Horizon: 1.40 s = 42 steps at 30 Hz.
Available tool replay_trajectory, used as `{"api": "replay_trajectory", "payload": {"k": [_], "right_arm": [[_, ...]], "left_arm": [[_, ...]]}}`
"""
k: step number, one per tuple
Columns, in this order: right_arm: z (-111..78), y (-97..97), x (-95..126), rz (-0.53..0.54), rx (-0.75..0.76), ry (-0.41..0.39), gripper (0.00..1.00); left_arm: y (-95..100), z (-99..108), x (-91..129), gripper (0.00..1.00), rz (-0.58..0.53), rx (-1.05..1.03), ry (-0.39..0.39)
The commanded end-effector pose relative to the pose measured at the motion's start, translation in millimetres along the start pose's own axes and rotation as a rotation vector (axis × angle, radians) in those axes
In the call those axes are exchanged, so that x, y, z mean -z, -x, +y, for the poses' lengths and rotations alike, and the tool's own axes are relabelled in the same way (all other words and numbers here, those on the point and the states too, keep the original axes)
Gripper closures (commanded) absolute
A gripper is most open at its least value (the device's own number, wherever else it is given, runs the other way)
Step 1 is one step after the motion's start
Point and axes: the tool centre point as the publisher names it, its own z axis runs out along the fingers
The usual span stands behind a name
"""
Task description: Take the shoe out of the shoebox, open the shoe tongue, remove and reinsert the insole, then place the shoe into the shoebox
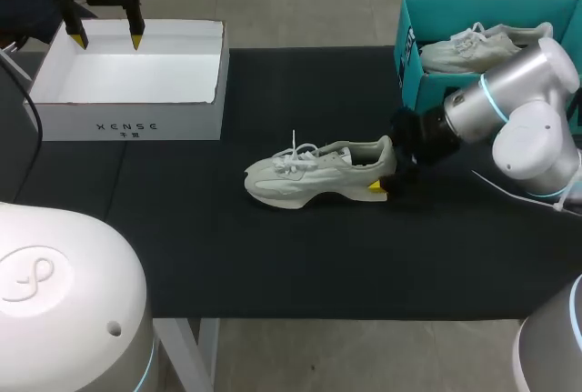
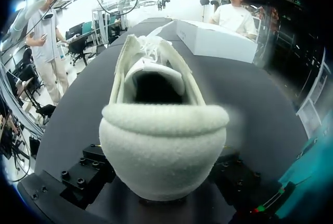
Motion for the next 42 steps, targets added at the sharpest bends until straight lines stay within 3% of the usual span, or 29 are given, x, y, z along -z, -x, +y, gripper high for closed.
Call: {"api": "replay_trajectory", "payload": {"k": [1, 24, 32, 34, 42], "right_arm": [[-0.9, 2.9, -6, -0.001, 0.001, 0.001, 1.0], [-0.9, 2.9, -6, -0.001, 0.001, 0.001, 1.0], [-0.9, 2.9, -6, -0.001, 0.001, 0.001, 1.0], [-0.9, 2.9, -6, -0.001, 0.001, 0.001, 1.0], [-0.9, 2.9, -6, -0.001, 0.001, 0.001, 1.0]], "left_arm": [[-0.2, 0, 0, 0.0, -0.001, 0.0, 0.001], [-0.2, 0, 0, 0.0, -0.001, 0.0, 0.001], [-49.8, 27, 11, 0.0, -0.05, 0.032, 0.008], [-70.7, 42, 16, 0.0, -0.094, 0.063, 0.016], [-123.3, 78, 14, 0.0, -0.125, 0.163, -0.002]]}}
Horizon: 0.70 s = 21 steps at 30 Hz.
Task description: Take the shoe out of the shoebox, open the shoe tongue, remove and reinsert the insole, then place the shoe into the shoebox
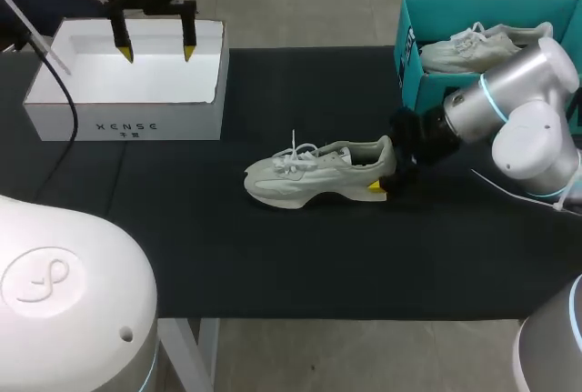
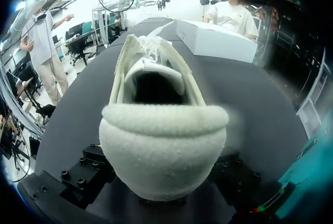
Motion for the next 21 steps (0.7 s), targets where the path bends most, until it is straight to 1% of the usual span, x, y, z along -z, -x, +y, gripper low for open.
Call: {"api": "replay_trajectory", "payload": {"k": [1, 2, 4, 6, 9, 11, 14, 16, 21], "right_arm": [[-1.2, 2.6, -5, -0.002, 0.001, 0.001, 1.0], [-1.2, 2.6, -5, -0.002, 0.001, 0.001, 1.0], [-1.2, 2.6, -5, -0.002, 0.001, 0.001, 1.0], [-1.2, 2.6, -5, -0.002, 0.001, 0.001, 1.0], [-1.2, 2.6, -5, -0.002, 0.001, 0.001, 1.0], [-1.2, 2.6, -5, -0.002, 0.001, 0.001, 1.0], [-1.2, 2.6, -5, -0.002, 0.001, 0.001, 1.0], [-1.2, 2.6, -5, -0.002, 0.001, 0.001, 1.0], [-1.2, 2.6, -5, -0.002, 0.001, 0.001, 1.0]], "left_arm": [[-23.3, 26, -2, 0.0, -0.044, 0.026, -0.048], [-29.5, 31, -3, 0.0, -0.052, 0.029, -0.044], [-41.4, 38, -6, 0.0, -0.022, 0.004, -0.039], [-57.9, 45, -11, 0.0, -0.017, -0.013, -0.032], [-75.3, 53, -19, 0.0, -0.016, -0.042, -0.015], [-92.3, 59, -27, 0.0, -0.021, -0.073, -0.005], [-116.5, 65, -39, 0.0, -0.026, -0.135, 0.0], [-129.8, 67, -46, 0.0, -0.018, -0.156, 0.005], [-160.6, 72, -66, 0.0, -0.001, -0.211, -0.012]]}}
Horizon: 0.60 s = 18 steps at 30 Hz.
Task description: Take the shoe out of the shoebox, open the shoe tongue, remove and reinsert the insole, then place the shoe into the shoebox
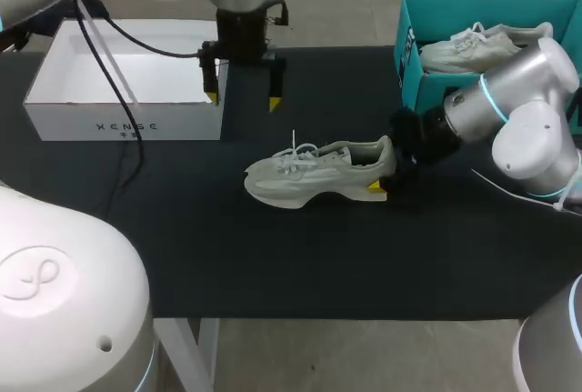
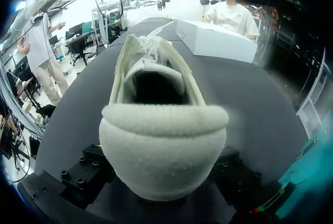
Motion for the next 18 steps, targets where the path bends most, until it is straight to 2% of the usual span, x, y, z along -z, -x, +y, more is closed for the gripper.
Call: {"api": "replay_trajectory", "payload": {"k": [1, 9, 18], "right_arm": [[-1.2, 2.5, -5, -0.002, 0.001, 0.001, 1.0], [-1.2, 2.5, -5, -0.002, 0.001, 0.001, 1.0], [-1.2, 2.5, -5, -0.002, 0.001, 0.001, 1.0]], "left_arm": [[-33.7, -7, -22, 0.0, -0.008, -0.026, 0.0], [-70.8, -17, -44, 0.0, 0.008, -0.067, -0.026], [-114.2, -19, -62, 0.0, 0.047, -0.148, -0.014]]}}
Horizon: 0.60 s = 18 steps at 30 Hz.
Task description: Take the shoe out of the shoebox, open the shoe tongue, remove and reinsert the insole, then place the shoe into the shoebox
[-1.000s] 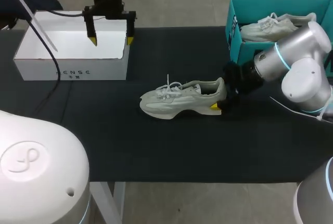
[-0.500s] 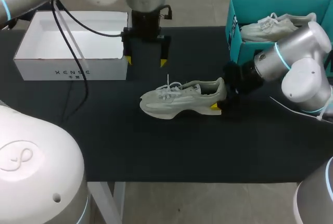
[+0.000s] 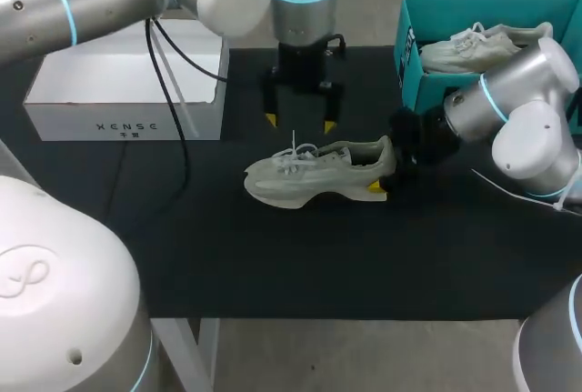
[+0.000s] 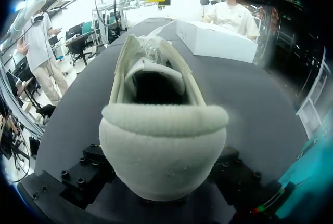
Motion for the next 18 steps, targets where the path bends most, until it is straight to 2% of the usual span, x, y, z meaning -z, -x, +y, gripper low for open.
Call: {"api": "replay_trajectory", "payload": {"k": [1, 6, 7, 18], "right_arm": [[-1.3, 2.4, -5, -0.002, 0.001, 0.0, 1.0], [-1.3, 2.4, -5, -0.002, 0.001, 0.0, 1.0], [-1.3, 2.4, -5, -0.002, 0.001, 0.0, 1.0], [-1.3, 2.4, -5, -0.002, 0.001, 0.0, 1.0]], "left_arm": [[-21.3, -9, -13, 0.0, 0.007, -0.016, 0.003], [-39.8, -11, -20, 0.0, -0.023, -0.073, 0.009], [-41.1, -11, -20, 0.0, -0.029, -0.073, 0.032], [-41.1, -11, -20, 0.0, -0.029, -0.073, 0.032]]}}
